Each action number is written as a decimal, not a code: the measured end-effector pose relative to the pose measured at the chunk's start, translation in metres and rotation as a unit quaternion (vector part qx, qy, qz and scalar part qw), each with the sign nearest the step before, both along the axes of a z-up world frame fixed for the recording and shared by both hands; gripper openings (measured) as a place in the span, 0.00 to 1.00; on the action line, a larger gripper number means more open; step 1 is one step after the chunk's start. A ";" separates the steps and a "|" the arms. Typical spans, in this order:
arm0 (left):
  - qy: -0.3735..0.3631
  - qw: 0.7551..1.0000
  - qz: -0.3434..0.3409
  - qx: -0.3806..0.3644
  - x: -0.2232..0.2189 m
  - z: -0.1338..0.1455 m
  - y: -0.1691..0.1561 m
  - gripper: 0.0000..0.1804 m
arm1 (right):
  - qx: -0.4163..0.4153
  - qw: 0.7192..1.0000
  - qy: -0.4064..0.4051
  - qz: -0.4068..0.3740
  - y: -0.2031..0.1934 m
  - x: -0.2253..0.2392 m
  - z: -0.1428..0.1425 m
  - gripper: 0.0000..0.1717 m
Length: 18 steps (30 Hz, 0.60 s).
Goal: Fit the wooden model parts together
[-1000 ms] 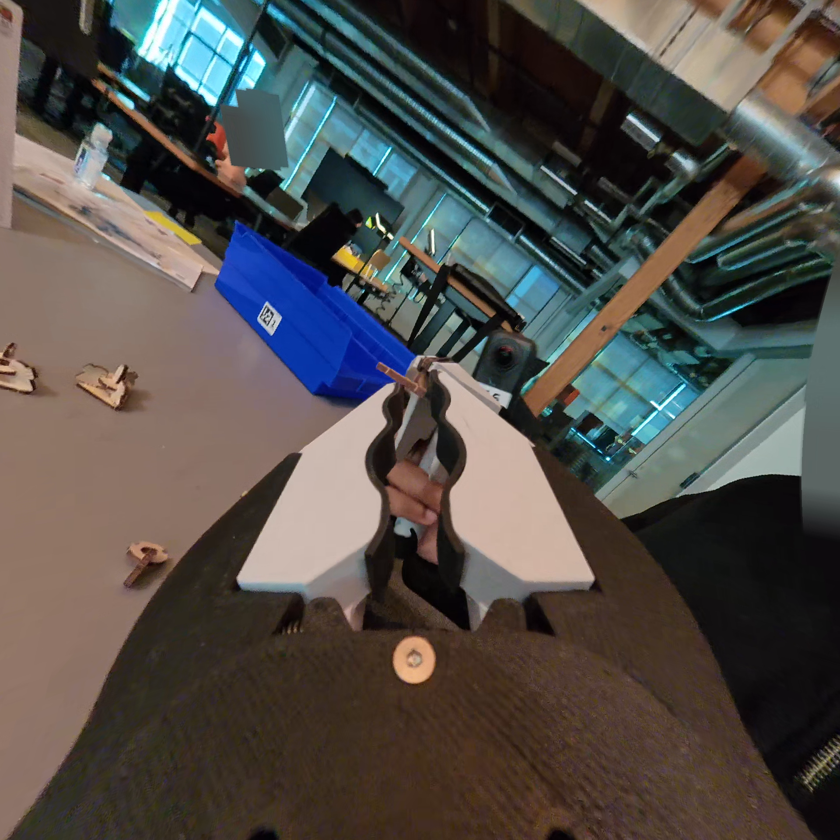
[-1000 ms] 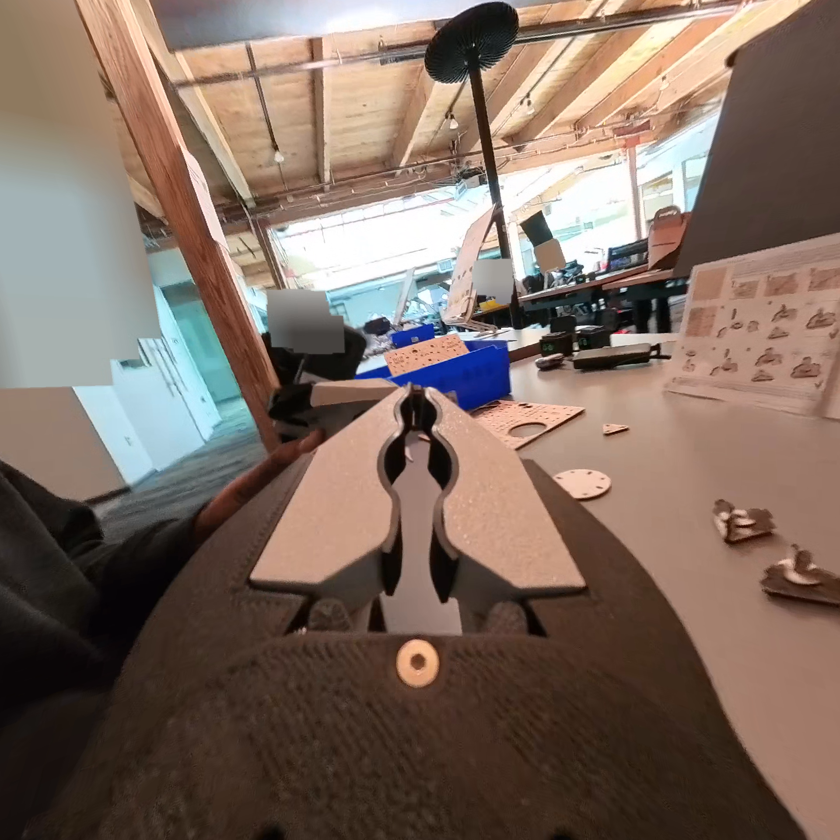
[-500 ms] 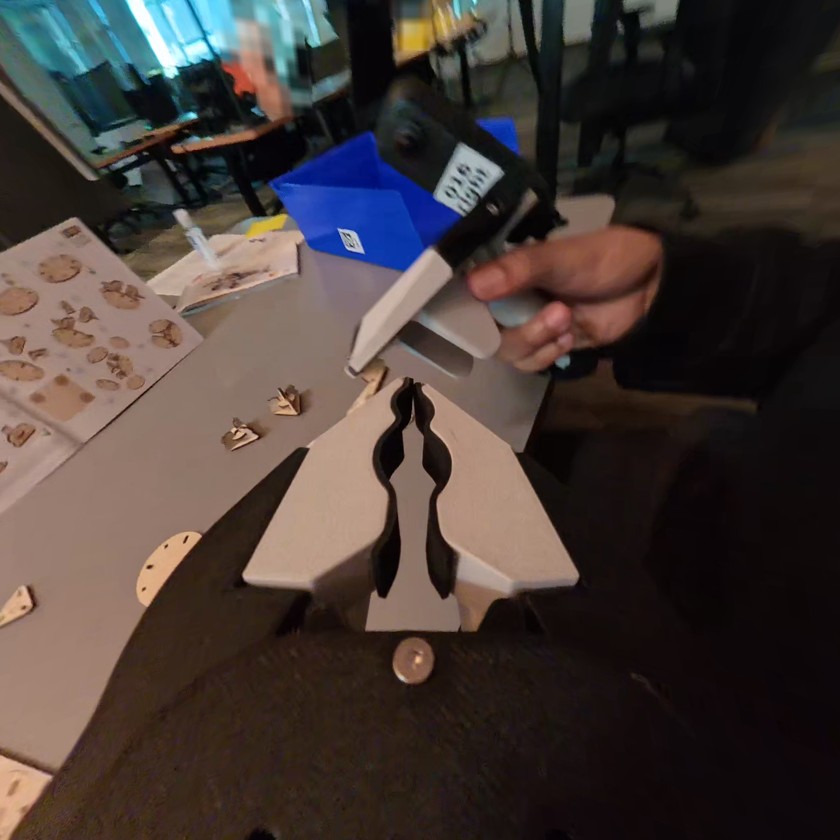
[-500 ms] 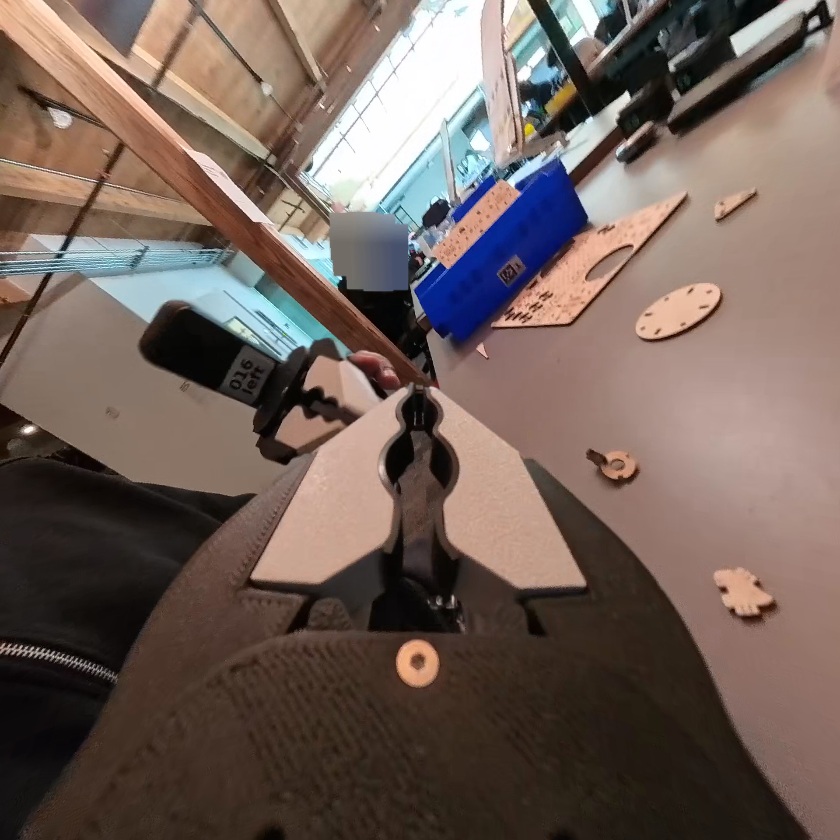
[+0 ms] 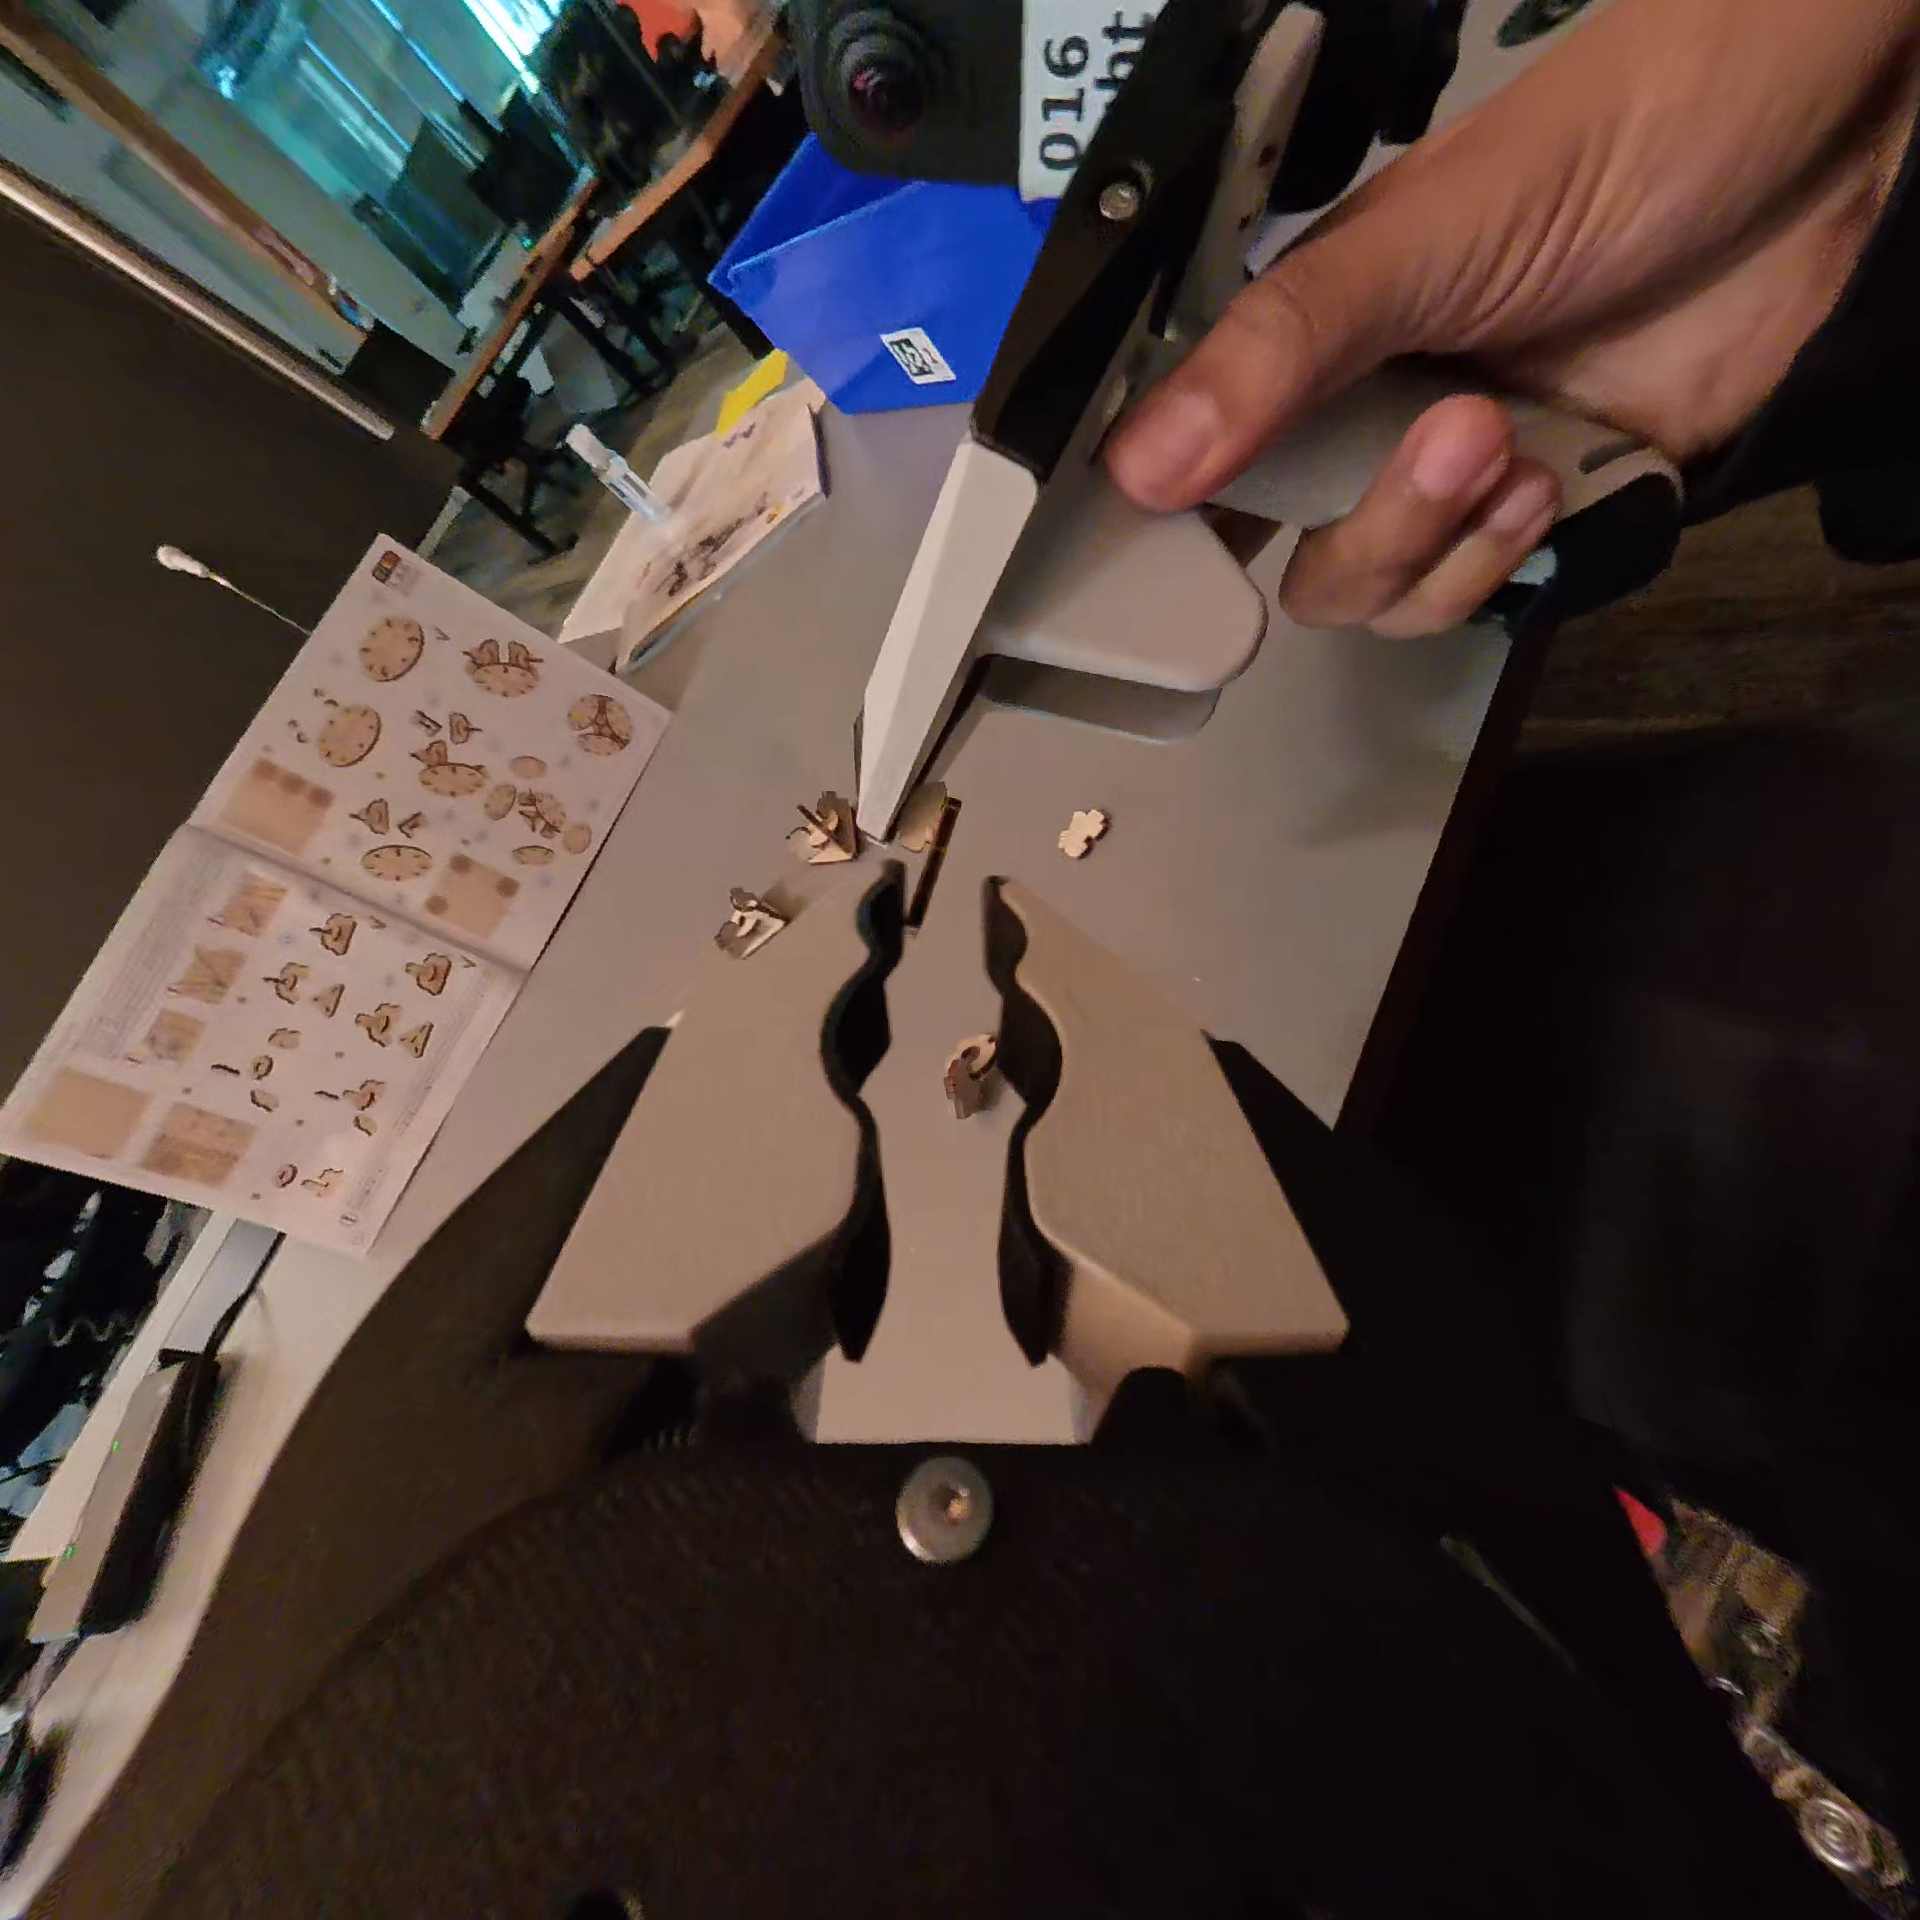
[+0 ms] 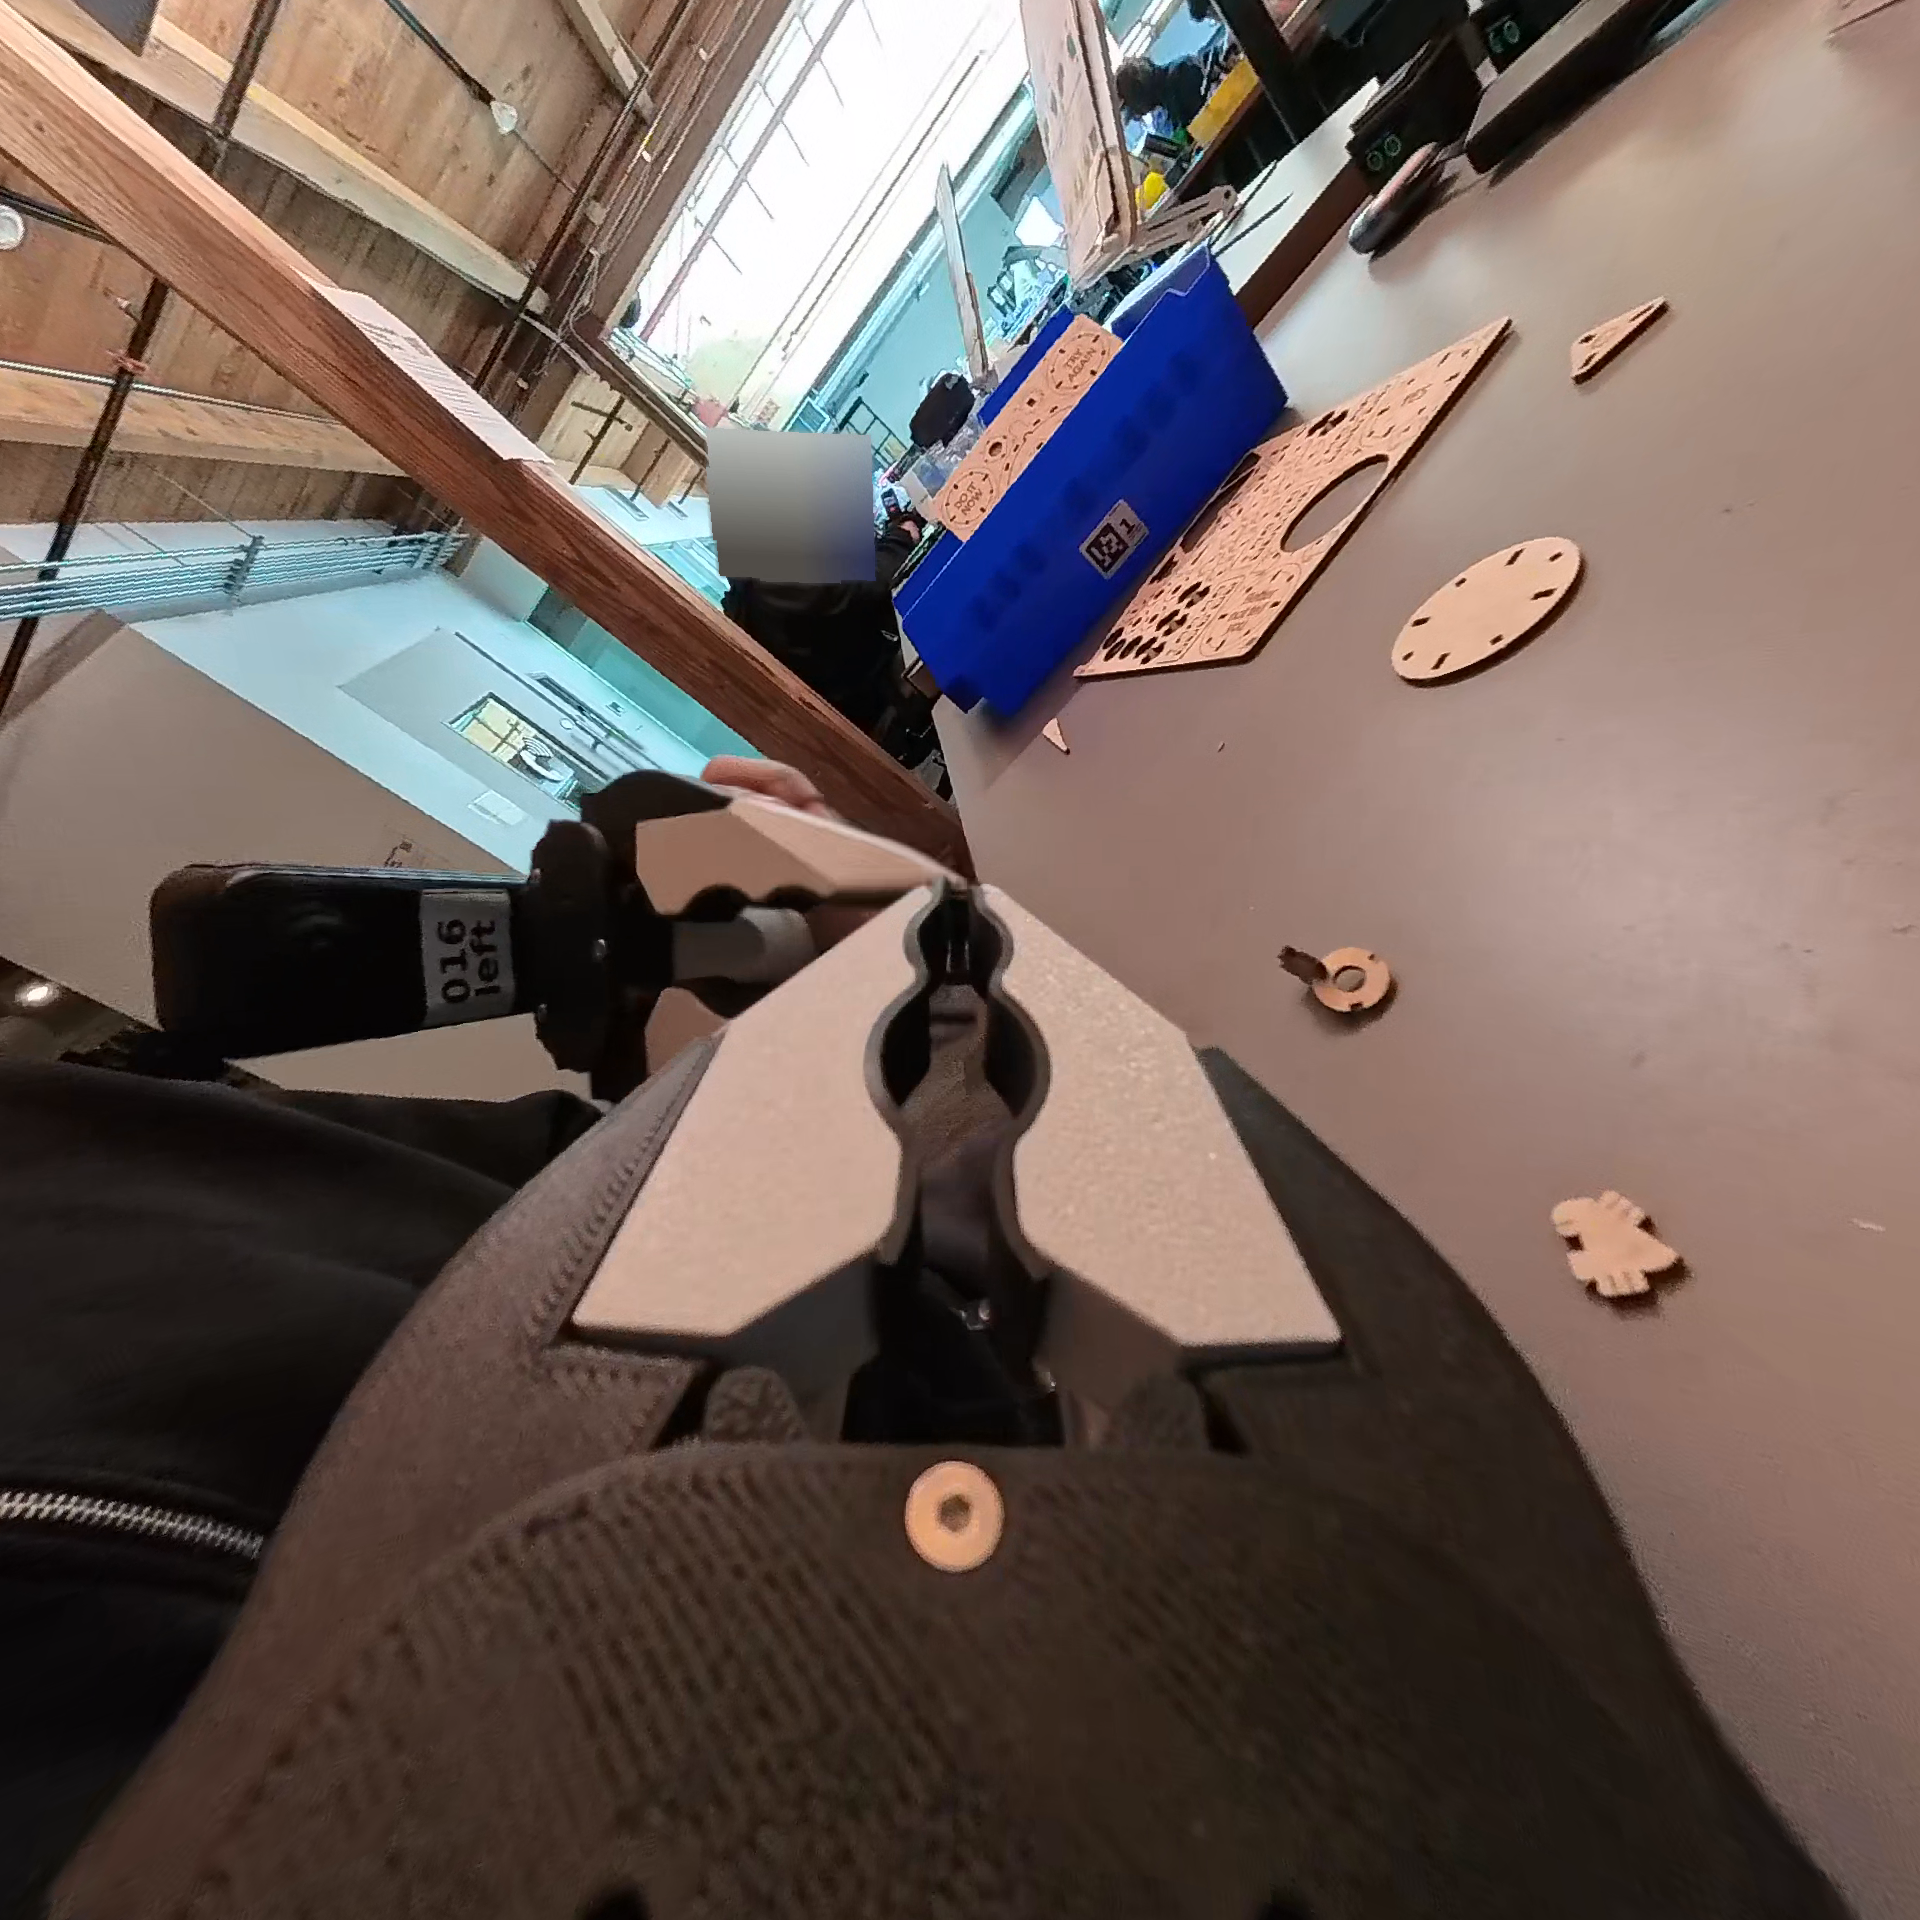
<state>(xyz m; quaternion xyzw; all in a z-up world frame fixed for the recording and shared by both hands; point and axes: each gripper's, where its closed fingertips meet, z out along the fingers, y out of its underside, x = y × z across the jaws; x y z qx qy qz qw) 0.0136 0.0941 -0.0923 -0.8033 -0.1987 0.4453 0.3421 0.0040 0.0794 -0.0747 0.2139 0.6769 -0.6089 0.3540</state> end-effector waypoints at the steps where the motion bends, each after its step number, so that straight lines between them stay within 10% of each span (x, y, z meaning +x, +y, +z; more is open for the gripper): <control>1: 0.013 1.000 0.004 -0.006 0.000 0.003 -0.001 0.04 | -0.002 1.000 -0.003 0.003 0.000 0.001 0.001 0.00; 18: 0.012 1.000 -0.015 -0.004 0.002 0.003 -0.001 0.01 | -0.027 0.998 -0.026 0.042 -0.001 0.006 -0.002 0.00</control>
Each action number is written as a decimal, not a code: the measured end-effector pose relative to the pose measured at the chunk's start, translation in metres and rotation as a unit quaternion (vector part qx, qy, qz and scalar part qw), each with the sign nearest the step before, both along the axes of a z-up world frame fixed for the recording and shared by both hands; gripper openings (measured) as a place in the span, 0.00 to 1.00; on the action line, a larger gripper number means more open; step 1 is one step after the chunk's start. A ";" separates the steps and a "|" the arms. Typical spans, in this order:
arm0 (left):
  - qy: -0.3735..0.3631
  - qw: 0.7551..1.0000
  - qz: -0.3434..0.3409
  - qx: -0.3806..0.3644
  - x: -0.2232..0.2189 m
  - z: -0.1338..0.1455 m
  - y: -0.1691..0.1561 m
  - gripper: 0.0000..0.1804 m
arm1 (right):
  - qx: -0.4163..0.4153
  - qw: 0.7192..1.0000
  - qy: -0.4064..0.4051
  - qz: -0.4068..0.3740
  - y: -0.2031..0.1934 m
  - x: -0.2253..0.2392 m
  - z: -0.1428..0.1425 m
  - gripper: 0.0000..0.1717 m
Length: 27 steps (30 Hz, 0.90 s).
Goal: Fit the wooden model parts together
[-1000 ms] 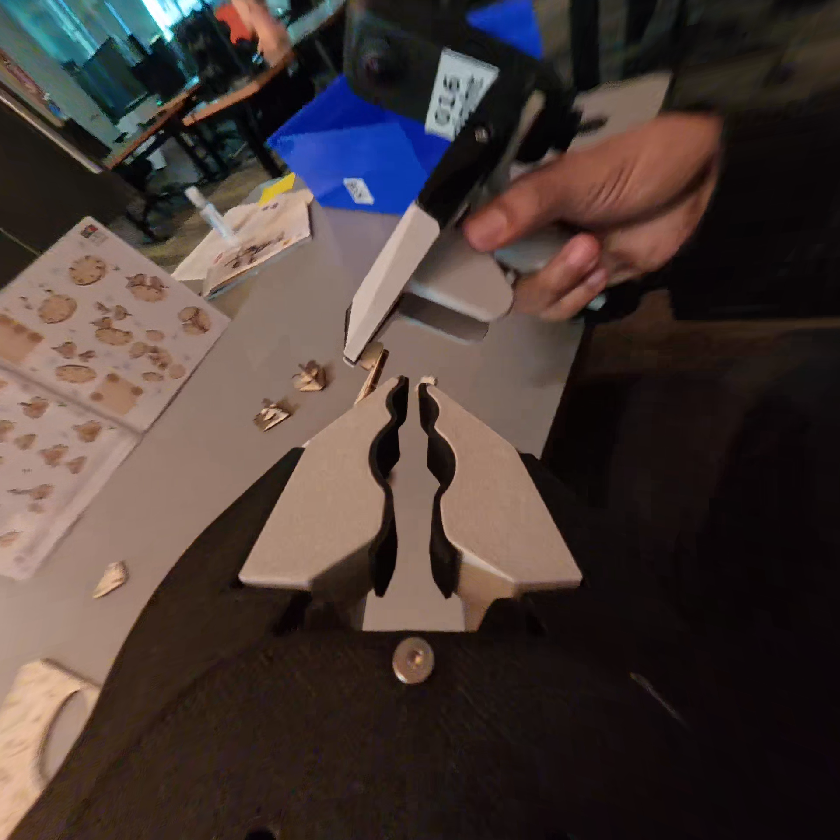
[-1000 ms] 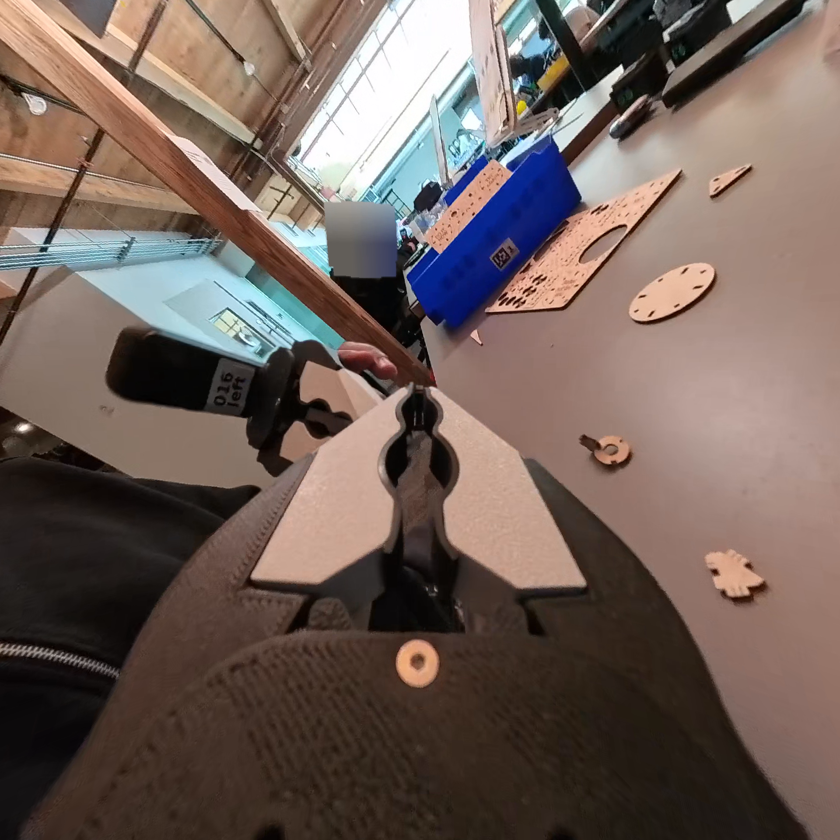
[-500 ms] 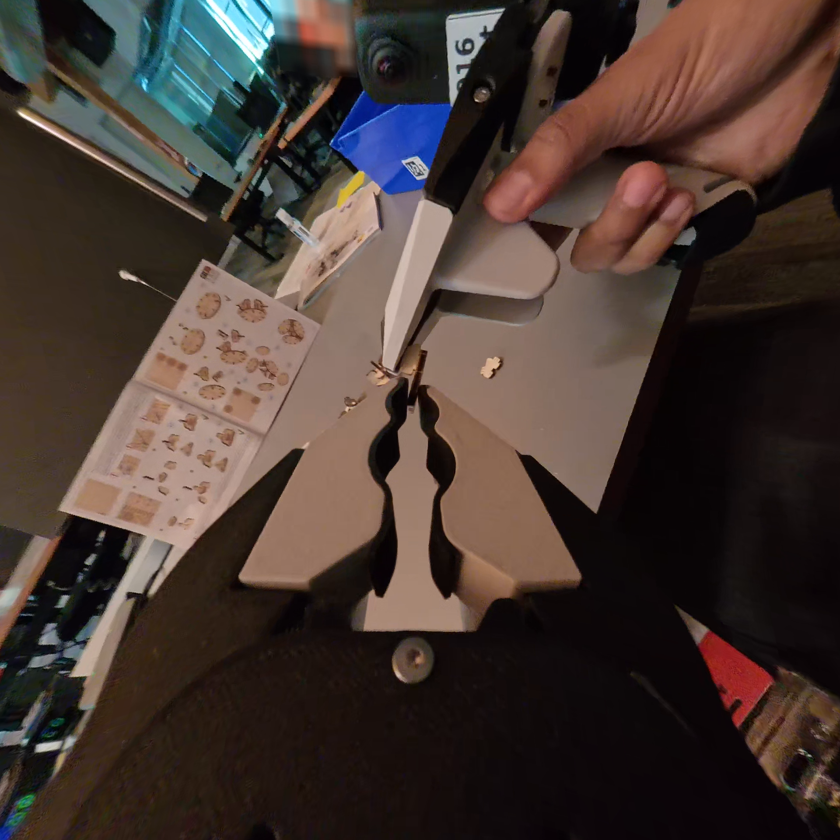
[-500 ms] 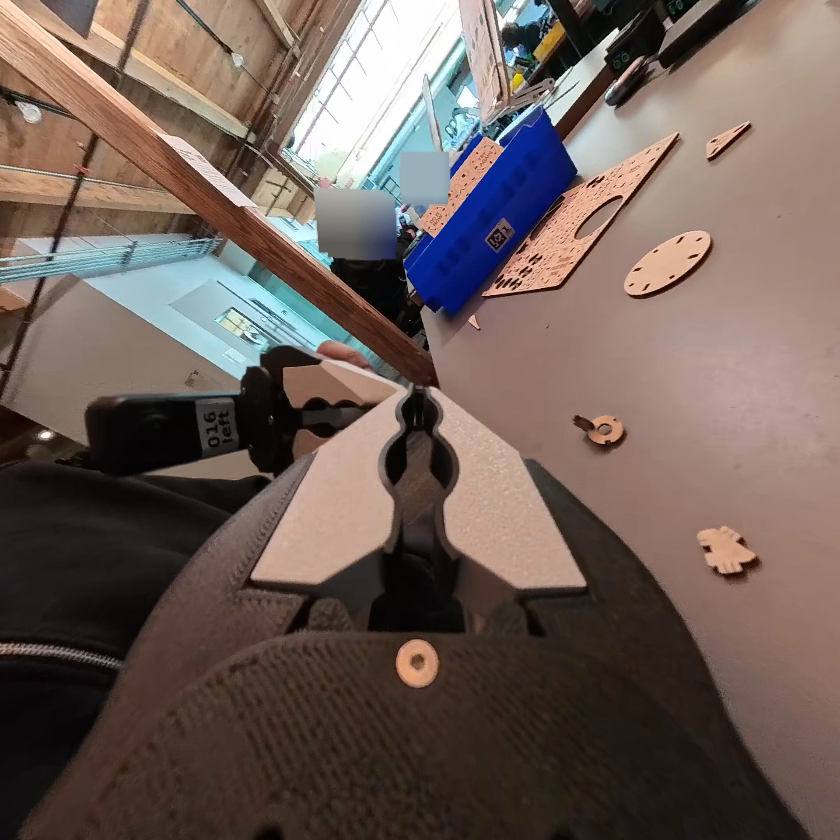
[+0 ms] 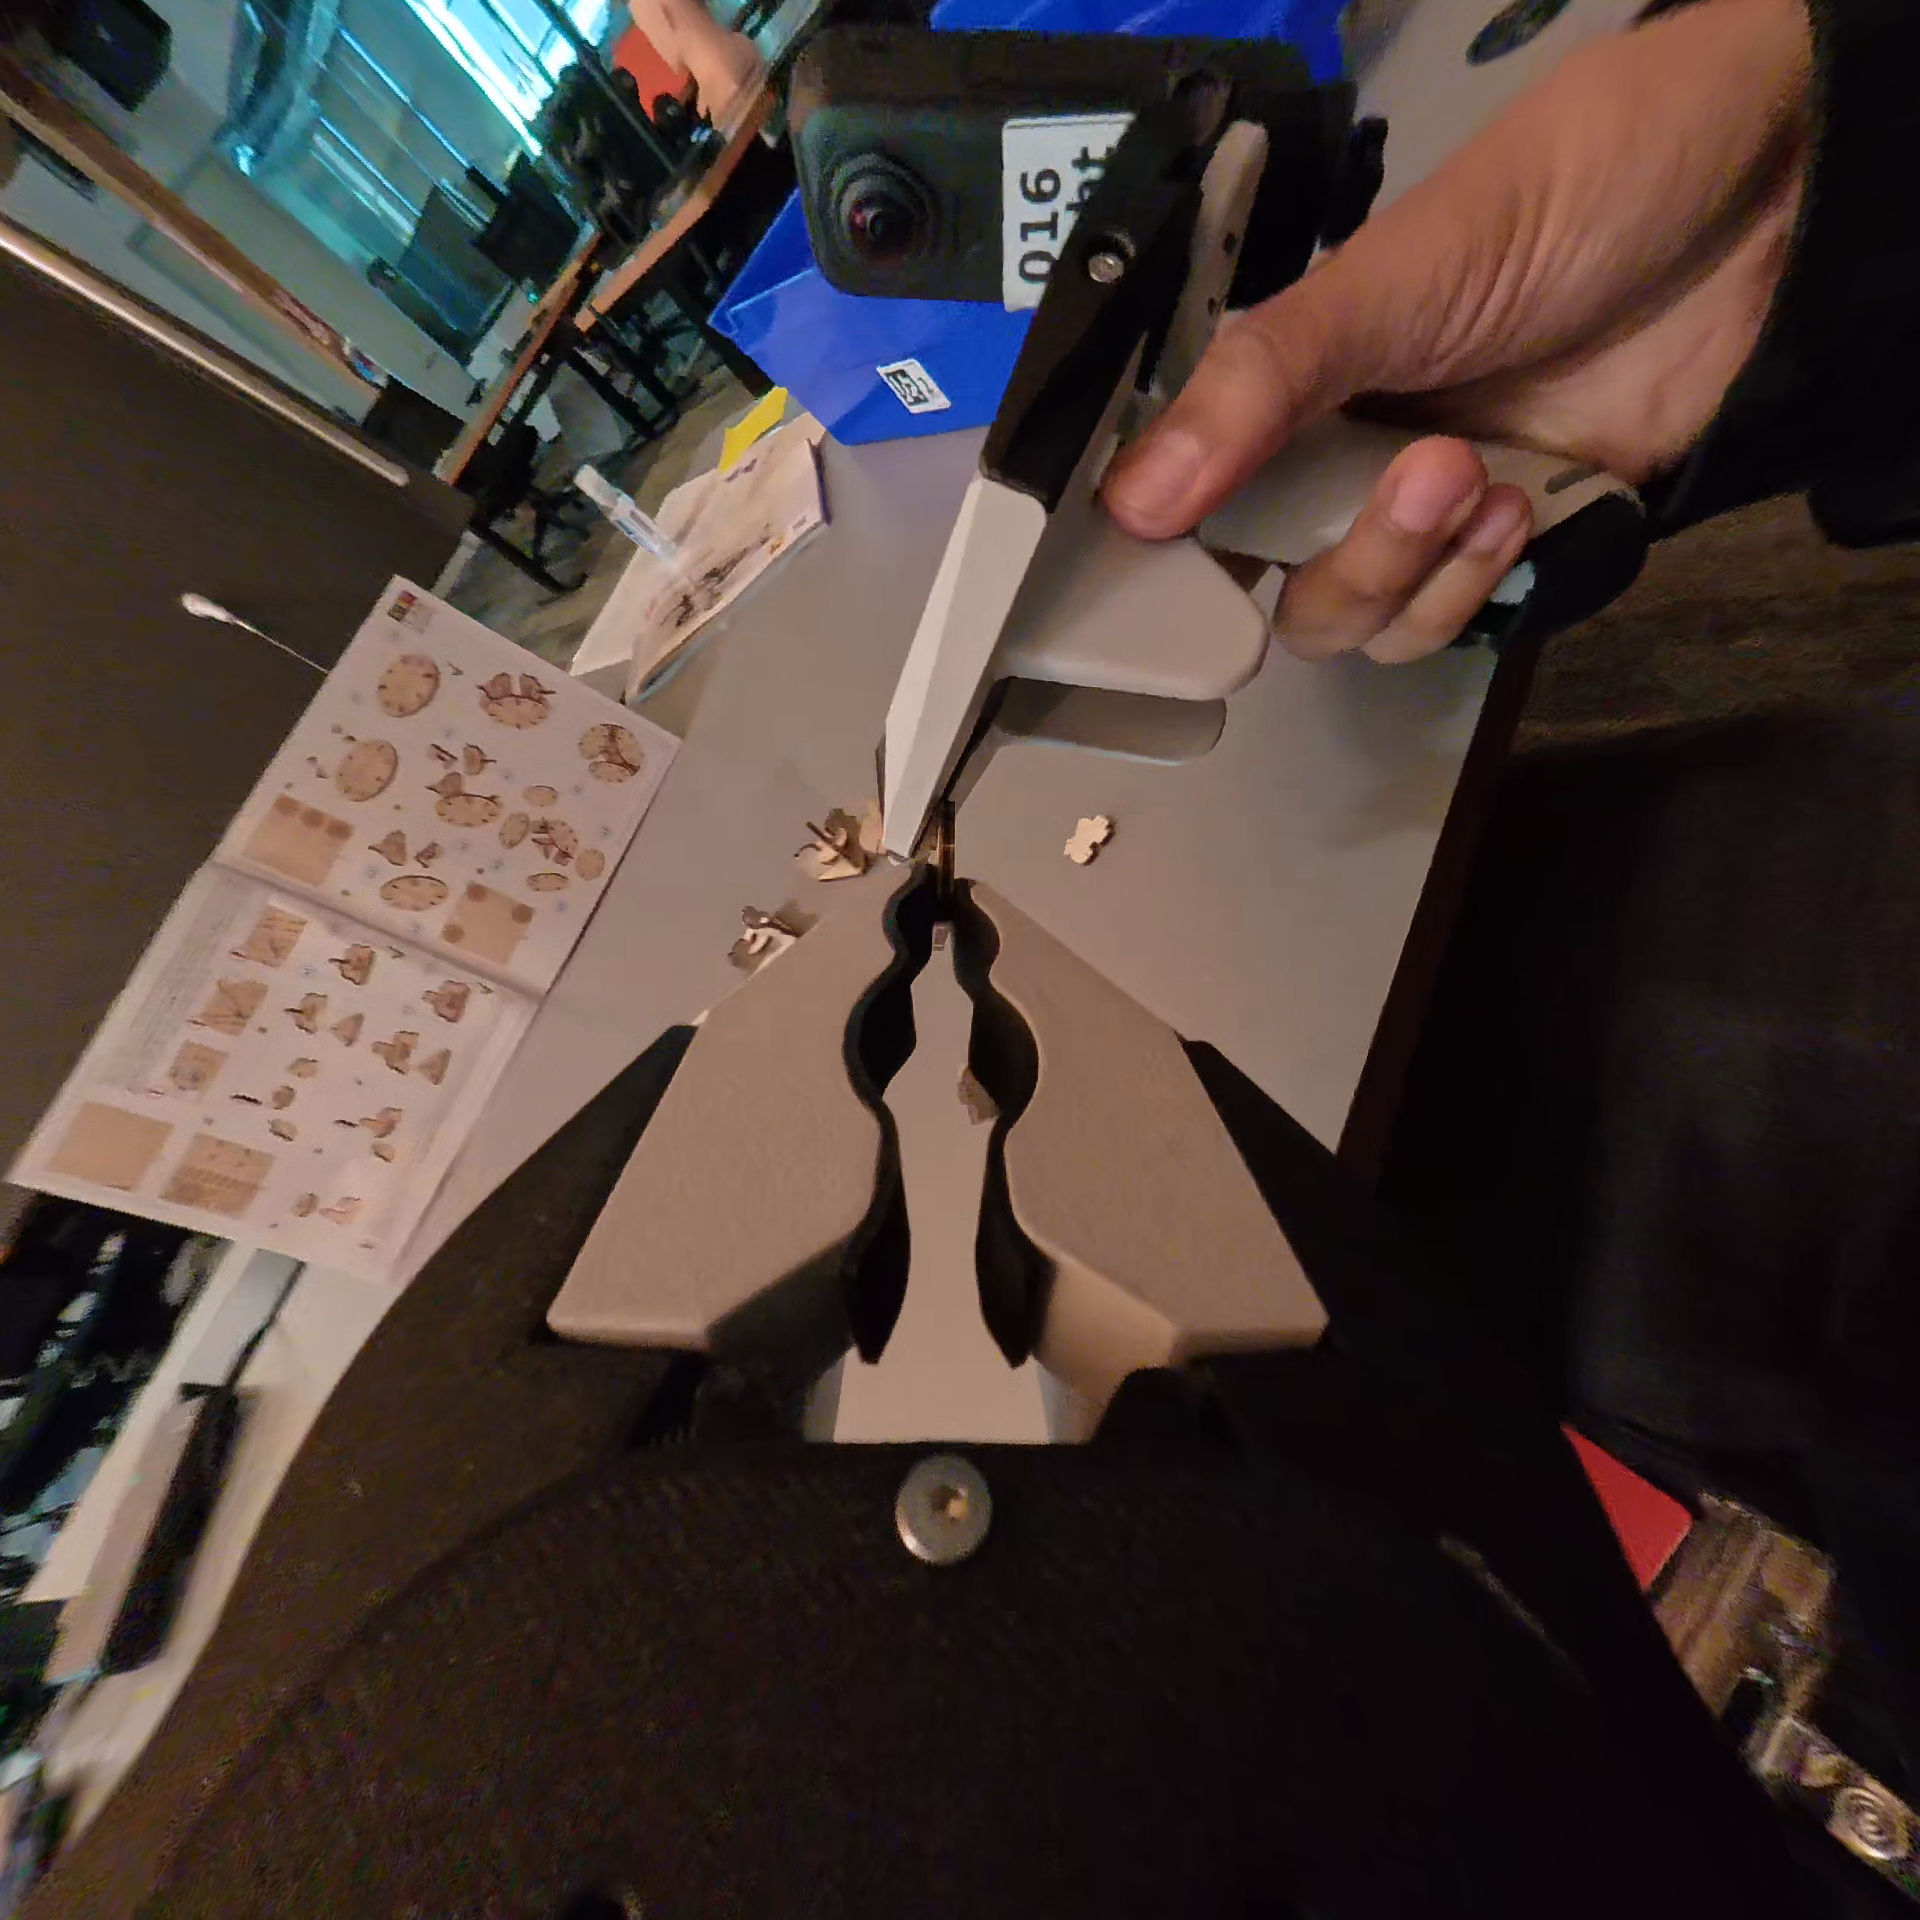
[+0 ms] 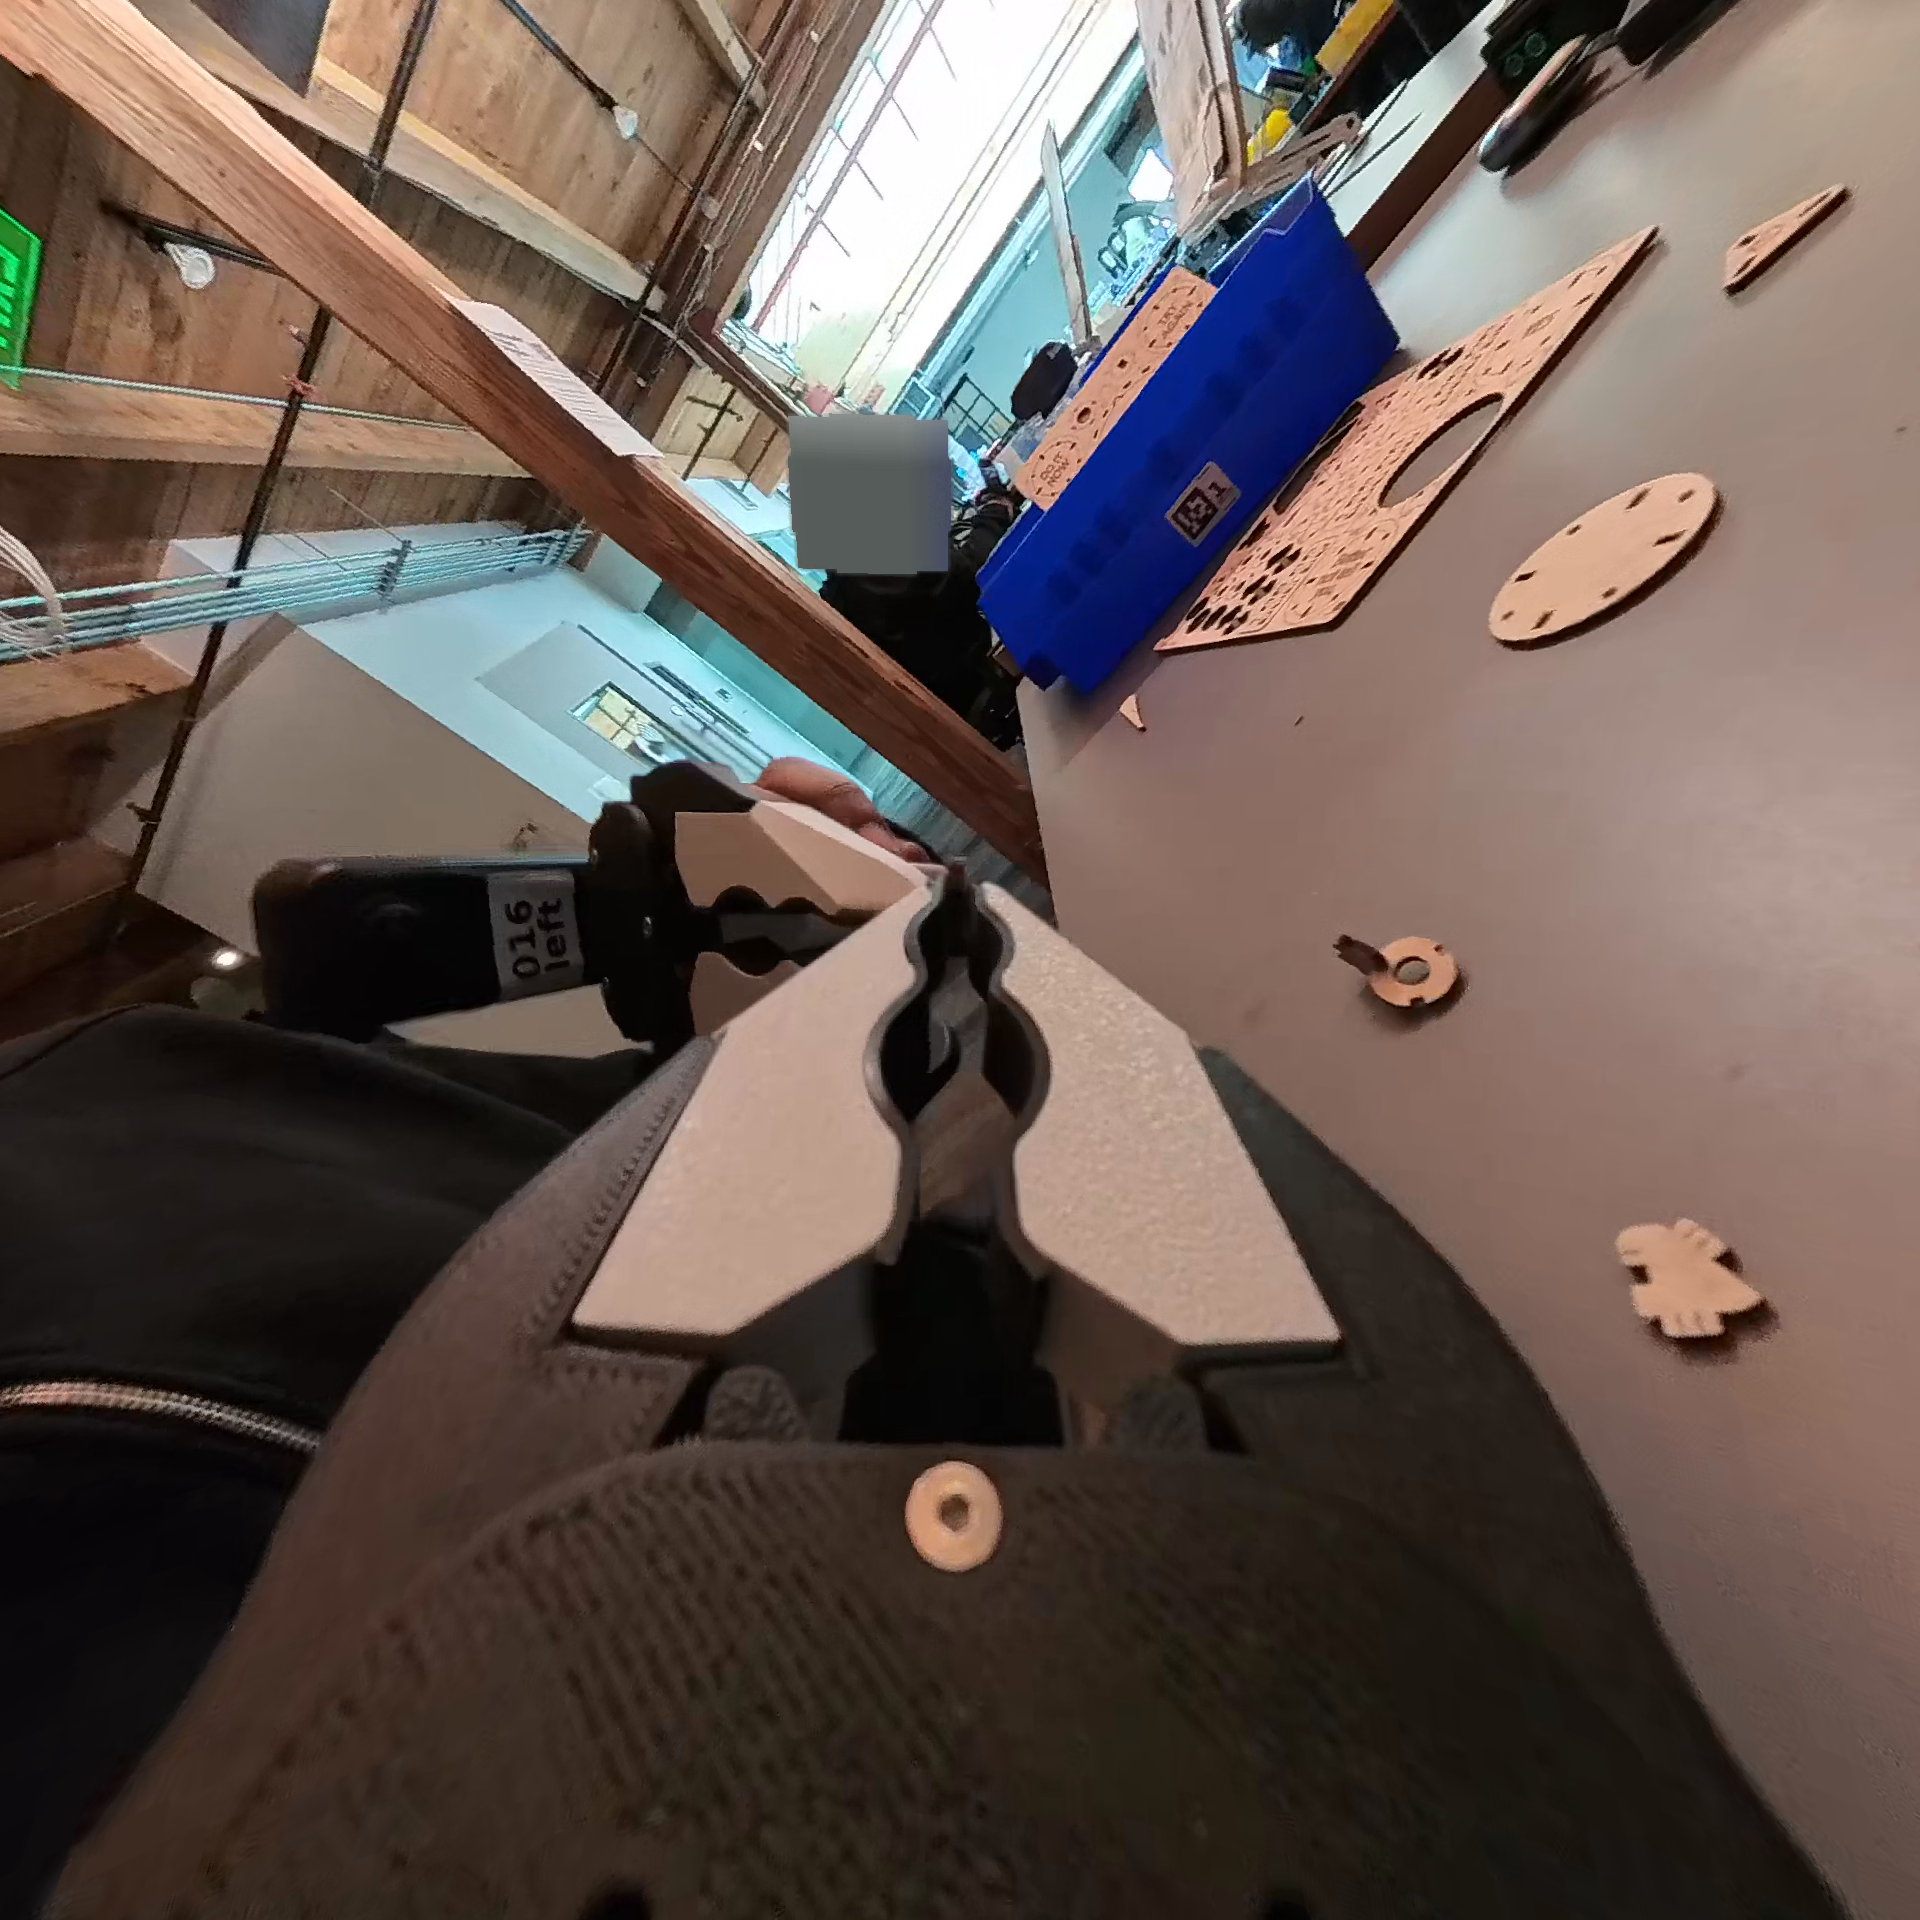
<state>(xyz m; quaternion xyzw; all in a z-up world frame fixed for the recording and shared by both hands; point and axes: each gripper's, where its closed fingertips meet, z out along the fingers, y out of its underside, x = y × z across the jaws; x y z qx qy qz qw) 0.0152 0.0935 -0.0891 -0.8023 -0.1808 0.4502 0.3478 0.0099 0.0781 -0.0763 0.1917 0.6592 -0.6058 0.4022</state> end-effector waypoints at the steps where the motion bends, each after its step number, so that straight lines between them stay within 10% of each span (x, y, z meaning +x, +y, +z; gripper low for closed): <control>1: -0.004 1.000 -0.005 0.014 0.001 0.001 0.000 0.01 | -0.003 1.000 0.006 -0.001 0.000 0.000 0.001 0.00; 14: -0.098 0.992 -0.080 0.007 0.024 -0.008 0.004 0.02 | -0.025 0.988 -0.111 0.106 -0.003 0.020 -0.010 0.00; 27: -0.191 0.929 -0.198 0.248 0.054 0.032 0.006 0.03 | -0.104 0.958 -0.180 0.200 0.001 0.051 0.022 0.01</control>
